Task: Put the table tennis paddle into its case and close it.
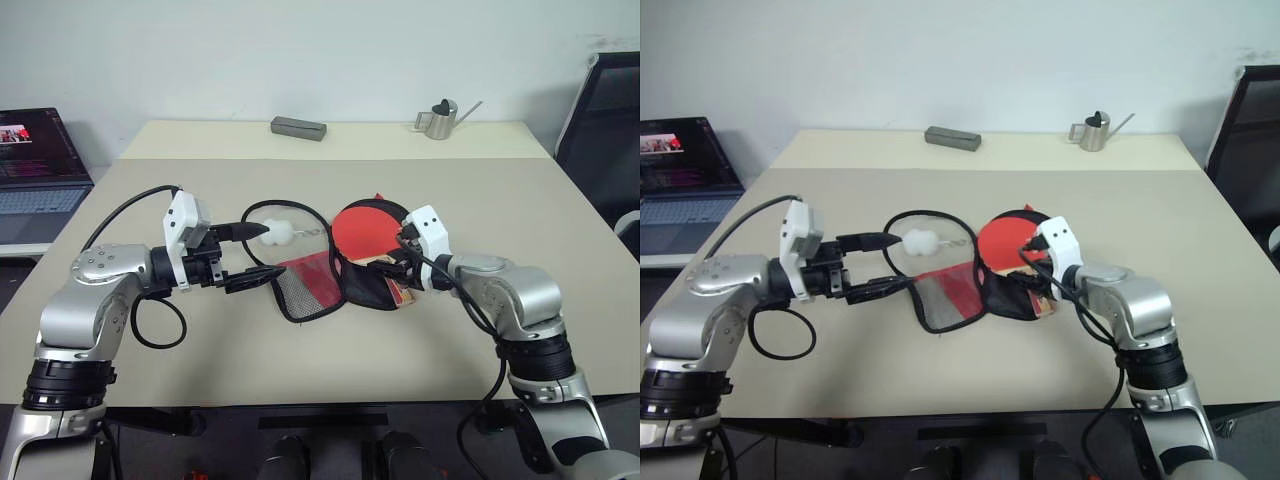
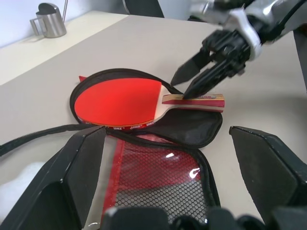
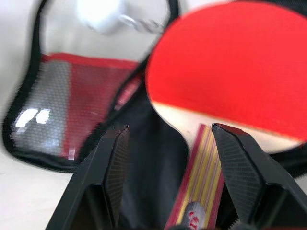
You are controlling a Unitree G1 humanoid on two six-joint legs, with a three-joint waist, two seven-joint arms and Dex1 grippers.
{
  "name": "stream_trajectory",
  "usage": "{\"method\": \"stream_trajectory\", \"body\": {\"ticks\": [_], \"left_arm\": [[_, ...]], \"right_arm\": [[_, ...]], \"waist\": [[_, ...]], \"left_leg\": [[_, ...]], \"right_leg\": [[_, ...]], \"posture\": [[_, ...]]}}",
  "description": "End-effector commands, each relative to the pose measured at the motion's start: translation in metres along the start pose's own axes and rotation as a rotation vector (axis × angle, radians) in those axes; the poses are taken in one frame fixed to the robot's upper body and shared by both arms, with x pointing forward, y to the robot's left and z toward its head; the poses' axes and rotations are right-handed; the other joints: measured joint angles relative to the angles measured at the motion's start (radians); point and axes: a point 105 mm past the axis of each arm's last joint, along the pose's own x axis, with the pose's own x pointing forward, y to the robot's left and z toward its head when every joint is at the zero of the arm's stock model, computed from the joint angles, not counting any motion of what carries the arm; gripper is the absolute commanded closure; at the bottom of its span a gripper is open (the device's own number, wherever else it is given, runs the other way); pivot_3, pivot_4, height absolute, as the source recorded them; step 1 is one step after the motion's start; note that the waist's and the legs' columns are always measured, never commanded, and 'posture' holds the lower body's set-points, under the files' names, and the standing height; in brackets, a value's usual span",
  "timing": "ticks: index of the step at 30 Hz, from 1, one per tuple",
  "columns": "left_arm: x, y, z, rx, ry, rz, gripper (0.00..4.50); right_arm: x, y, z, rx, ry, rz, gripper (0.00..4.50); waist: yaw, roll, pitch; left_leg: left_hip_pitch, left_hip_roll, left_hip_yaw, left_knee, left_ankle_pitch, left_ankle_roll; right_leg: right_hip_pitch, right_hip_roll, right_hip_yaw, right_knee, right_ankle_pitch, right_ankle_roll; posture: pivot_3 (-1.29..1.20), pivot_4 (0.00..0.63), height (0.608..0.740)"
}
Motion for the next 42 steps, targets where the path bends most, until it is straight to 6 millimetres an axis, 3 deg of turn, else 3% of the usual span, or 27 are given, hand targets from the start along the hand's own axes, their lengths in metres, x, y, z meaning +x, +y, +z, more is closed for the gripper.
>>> {"method": "stream_trajectory", "body": {"ticks": [1,13,21,24,28,34,42], "left_arm": [[-0.007,0.004,0.012,0.056,-0.02,0.025,0.0],[-0.005,0.005,0.014,0.066,-0.022,0.014,0.0],[-0.003,0.005,0.013,0.069,-0.029,0.011,0.0],[-0.002,0.005,0.013,0.069,-0.03,0.012,0.0],[-0.003,0.005,0.013,0.07,-0.029,0.014,0.0],[-0.004,0.005,0.013,0.071,-0.028,0.015,0.0],[-0.002,0.005,0.014,0.073,-0.032,0.01,0.0]], "right_arm": [[0.0,0.0,0.003,-0.039,-0.026,-0.046,1.5],[0.005,0.015,-0.018,-0.05,0.052,-0.055,1.5],[0.019,0.005,-0.016,-0.054,0.046,-0.128,1.5],[0.02,-0.003,-0.017,-0.016,0.042,-0.17,2.1],[0.015,-0.007,-0.002,0.033,0.004,-0.199,3.32],[0.005,-0.001,0.018,0.09,-0.043,-0.199,3.38],[0.01,-0.009,0.011,0.128,-0.045,-0.3,3.38]], "waist": [[0.0,0.0,0.0],[-0.001,0.0,0.0],[-0.004,0.0,0.0],[-0.004,0.0,0.0],[-0.004,0.0,0.0],[-0.003,0.0,0.0],[-0.004,0.0,0.0]], "left_leg": [[0.0,0.0,0.0,0.0,0.0,0.0],[0.0,0.001,0.0,0.0,0.0,0.0],[0.001,0.001,0.001,0.0,0.0,0.0],[0.001,0.001,0.001,0.0,0.0,0.0],[0.002,0.001,0.002,0.0,0.0,0.0],[0.002,0.003,0.001,-0.002,0.0,0.0],[0.001,0.004,0.002,-0.007,0.0,0.0]], "right_leg": [[0.0,0.0,0.0,0.0,0.0,0.0],[0.0,0.001,0.0,0.0,0.0,0.0],[0.0,0.004,0.0,0.001,0.001,-0.002],[0.0,0.004,0.0,0.001,0.001,-0.003],[0.0,0.005,0.001,0.001,0.002,-0.004],[-0.002,0.01,0.001,0.001,0.002,-0.007],[-0.006,0.01,0.002,0.002,0.002,-0.01]], "posture": [[0.0,0.15,0.74],[0.0,0.15,0.74],[0.0,0.15,0.74],[0.0,0.15,0.74],[0.0,0.15,0.74],[0.0,0.15,0.74],[0.0,0.15,0.74]]}}
